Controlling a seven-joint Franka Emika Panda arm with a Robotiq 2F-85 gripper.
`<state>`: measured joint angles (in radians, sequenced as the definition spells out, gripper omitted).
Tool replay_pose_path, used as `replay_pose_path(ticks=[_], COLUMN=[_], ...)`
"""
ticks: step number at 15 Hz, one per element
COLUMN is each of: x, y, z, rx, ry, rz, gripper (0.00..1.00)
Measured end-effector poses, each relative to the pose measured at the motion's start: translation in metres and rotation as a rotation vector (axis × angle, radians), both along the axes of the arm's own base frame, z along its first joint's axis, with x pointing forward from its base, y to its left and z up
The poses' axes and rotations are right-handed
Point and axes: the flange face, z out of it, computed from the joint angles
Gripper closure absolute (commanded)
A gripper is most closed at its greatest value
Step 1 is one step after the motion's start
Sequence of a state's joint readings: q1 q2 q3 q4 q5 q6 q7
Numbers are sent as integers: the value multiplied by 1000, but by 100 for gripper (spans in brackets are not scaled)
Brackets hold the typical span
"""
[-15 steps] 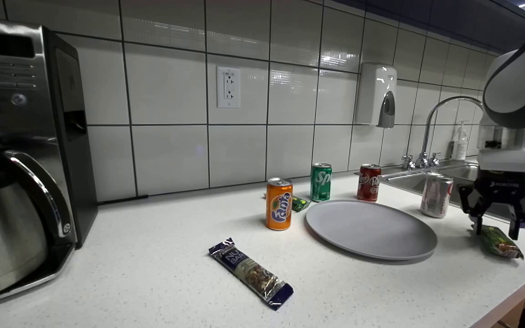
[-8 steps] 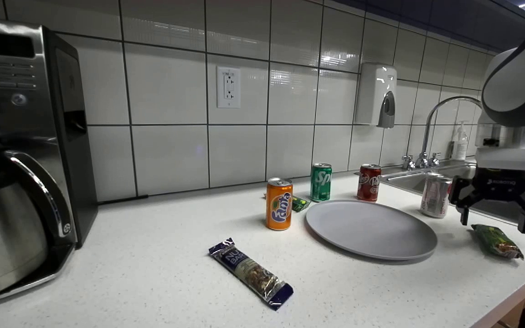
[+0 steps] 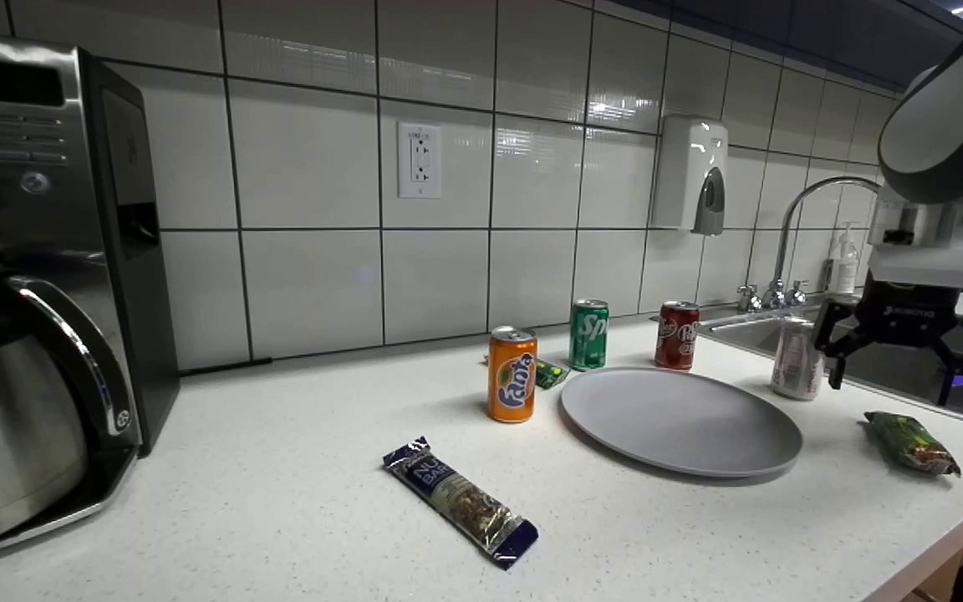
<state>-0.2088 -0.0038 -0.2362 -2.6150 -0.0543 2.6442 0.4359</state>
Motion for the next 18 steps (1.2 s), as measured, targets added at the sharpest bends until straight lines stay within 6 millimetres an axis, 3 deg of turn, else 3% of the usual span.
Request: replay_pose_path(ticks=[8,18], x=[5,33], y=[-2,-15], z=[25,54], rx=[11,45], ry=[-44,-59], rz=[25,104], gripper=[0,0])
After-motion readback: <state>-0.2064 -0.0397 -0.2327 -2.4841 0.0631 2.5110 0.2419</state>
